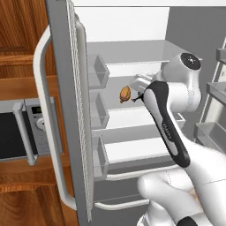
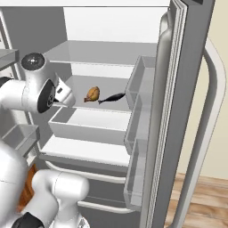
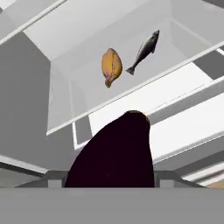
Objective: Gather the onion and eggplant from the fridge and place them on a tray on the dining counter. Then gather the fish and chicken drumstick from the fridge and place them on the other tray.
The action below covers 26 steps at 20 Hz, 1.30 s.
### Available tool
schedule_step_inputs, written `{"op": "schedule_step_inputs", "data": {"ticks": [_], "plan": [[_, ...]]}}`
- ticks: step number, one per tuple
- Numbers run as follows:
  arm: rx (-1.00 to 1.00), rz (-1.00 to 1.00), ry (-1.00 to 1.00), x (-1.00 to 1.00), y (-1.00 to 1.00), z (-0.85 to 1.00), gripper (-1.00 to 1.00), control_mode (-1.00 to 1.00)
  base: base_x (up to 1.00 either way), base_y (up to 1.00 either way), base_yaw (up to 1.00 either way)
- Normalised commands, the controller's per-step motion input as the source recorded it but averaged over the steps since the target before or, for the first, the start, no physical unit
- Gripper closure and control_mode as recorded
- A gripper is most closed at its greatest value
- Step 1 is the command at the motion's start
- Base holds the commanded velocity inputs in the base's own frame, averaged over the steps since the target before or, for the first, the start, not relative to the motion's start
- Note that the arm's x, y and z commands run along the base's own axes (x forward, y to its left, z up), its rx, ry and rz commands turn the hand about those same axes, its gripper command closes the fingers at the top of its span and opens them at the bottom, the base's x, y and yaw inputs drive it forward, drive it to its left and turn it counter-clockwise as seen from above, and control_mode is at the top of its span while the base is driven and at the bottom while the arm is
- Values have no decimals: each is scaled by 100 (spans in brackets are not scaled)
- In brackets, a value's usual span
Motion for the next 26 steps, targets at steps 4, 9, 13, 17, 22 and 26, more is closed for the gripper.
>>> {"op": "schedule_step_inputs", "data": {"ticks": [4,9,13,17,22,26], "plan": [[-3,-4,17,-95,-5,-88,100,-100,0,0,0],[-1,-8,4,-65,-2,-57,100,-100,0,0,0],[0,-8,0,-57,-10,-39,100,-100,0,0,0],[0,-2,-2,-35,-2,-21,100,-100,0,0,0],[0,0,0,-18,0,-13,100,-100,0,0,0],[0,0,-1,-14,0,-7,100,100,-23,-2,0]]}}
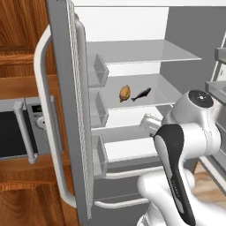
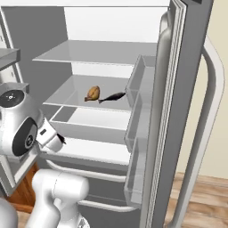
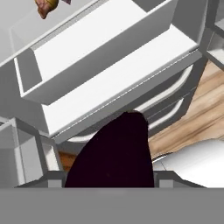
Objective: Gather the onion and eggplant from the fridge and place them on a tray on the dining counter. Then gather the fish and chicken drumstick from the fridge and place them on the other tray.
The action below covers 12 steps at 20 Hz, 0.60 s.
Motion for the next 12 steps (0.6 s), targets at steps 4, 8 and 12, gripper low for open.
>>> {"op": "schedule_step_inputs", "data": {"ticks": [4,8,12], "plan": [[0,0,0,0,0,0,100,100,-58,-13,0],[0,0,0,0,0,0,100,100,-58,-17,0],[0,0,0,0,0,0,100,100,-56,-18,-4]]}}
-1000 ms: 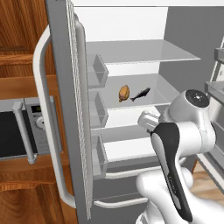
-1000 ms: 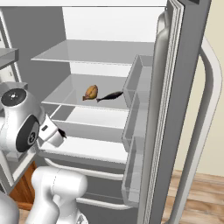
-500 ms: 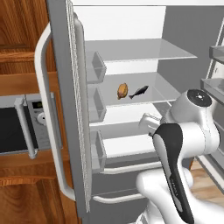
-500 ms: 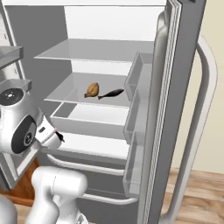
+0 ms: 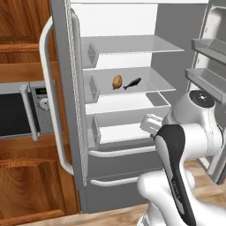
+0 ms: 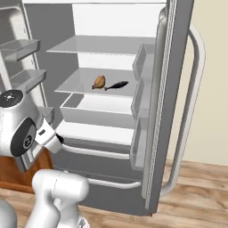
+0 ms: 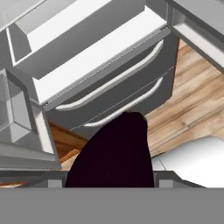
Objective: Gather the onion and eggplant from the fridge and place them on a tray on the dining counter. Then gather the fish and chicken drumstick from the fridge and place them on the other tray.
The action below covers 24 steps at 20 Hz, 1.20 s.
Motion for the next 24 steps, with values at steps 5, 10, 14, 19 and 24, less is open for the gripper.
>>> {"op": "schedule_step_inputs", "data": {"ticks": [5,10,14,19,24], "plan": [[0,0,0,0,0,0,100,100,-57,-14,-11],[0,0,0,0,0,0,100,100,-60,-10,-21],[0,0,0,0,0,0,100,100,-53,-2,-32],[0,0,0,0,0,0,100,100,-35,-1,-39],[0,0,0,0,0,0,100,100,-23,-4,-44]]}}
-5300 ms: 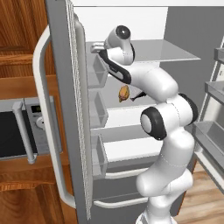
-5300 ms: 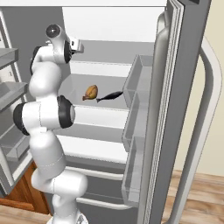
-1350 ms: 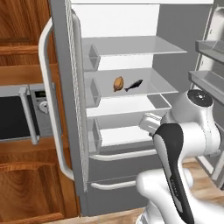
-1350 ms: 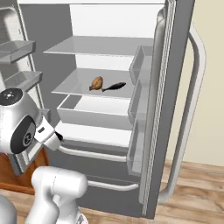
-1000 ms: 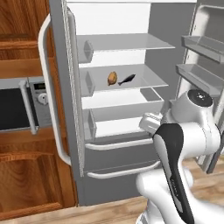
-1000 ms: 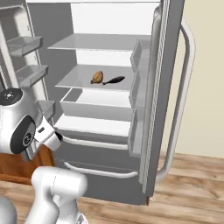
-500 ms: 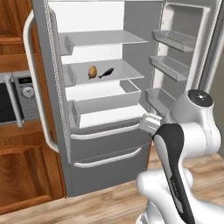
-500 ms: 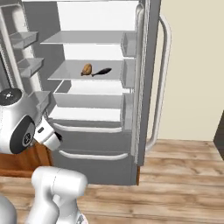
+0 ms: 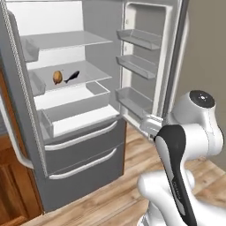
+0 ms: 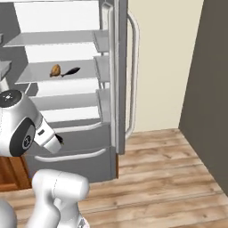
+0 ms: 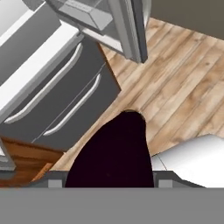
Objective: Gather the onion and eggplant from the fridge and place them on a tray on the dining counter. Then gather the fish and chicken drumstick from the fridge and place them on the other tray.
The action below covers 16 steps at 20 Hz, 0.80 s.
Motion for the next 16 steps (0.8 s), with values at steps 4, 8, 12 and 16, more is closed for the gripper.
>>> {"op": "schedule_step_inputs", "data": {"ticks": [4,8,12,16], "plan": [[0,0,0,0,0,0,100,100,-20,-11,-46],[0,0,0,0,0,0,100,100,-18,-16,-50],[0,0,0,0,0,0,100,100,-16,-18,-52],[0,0,0,0,0,0,100,100,-8,-22,-52]]}}
